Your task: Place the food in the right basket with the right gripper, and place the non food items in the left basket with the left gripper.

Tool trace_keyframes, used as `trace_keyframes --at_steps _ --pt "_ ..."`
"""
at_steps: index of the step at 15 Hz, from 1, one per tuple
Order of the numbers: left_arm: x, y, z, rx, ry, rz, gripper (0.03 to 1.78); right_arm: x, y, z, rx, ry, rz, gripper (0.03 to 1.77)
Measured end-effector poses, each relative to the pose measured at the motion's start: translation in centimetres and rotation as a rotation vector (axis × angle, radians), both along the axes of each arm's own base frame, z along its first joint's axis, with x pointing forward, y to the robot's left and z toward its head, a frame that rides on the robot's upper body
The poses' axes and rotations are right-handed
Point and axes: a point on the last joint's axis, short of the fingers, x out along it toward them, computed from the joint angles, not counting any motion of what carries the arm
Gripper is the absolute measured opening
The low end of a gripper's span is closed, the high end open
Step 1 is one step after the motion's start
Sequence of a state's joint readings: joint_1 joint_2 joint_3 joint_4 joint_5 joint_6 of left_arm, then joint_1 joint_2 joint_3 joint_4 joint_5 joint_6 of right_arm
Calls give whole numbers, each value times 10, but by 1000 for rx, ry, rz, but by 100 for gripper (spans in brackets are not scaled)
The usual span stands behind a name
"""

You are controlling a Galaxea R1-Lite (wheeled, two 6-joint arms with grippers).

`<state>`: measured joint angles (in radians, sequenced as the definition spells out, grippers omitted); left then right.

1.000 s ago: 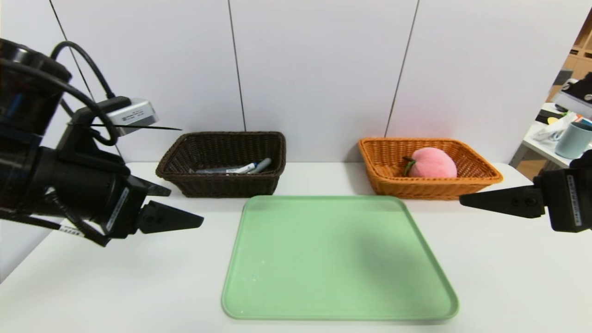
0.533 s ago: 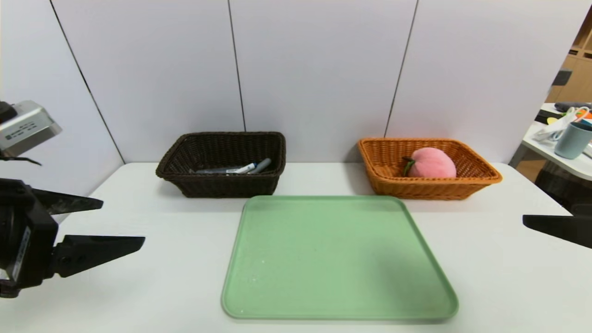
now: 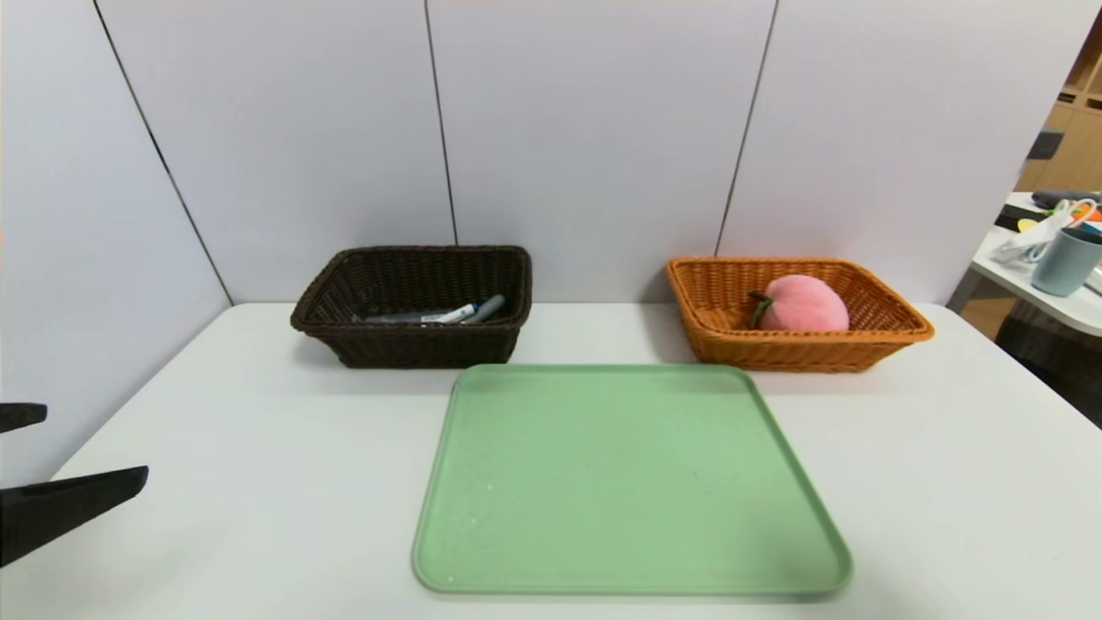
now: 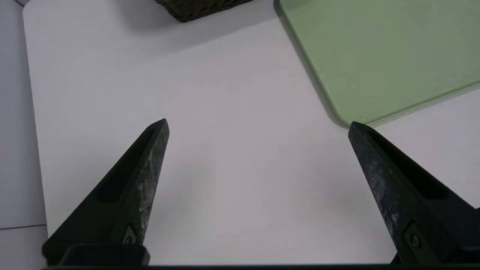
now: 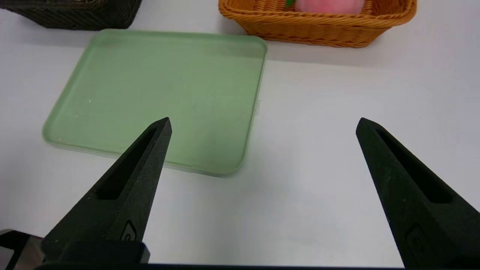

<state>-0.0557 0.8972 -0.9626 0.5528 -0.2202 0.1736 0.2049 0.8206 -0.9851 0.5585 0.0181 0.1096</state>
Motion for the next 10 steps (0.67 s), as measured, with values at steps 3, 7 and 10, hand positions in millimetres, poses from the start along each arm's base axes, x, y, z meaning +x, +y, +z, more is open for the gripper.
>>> trace_keyframes --at_steps 3,7,10 --pt "-20 4 -14 -3 -22 44 169 -20 -7 -5 6 -50 -79 170" --pt "-44 5 -22 -5 -75 74 169 -35 -9 -11 10 -83 -121 170" --pt "-61 4 -32 -7 -111 85 169 -47 -10 -16 10 -112 -124 170"
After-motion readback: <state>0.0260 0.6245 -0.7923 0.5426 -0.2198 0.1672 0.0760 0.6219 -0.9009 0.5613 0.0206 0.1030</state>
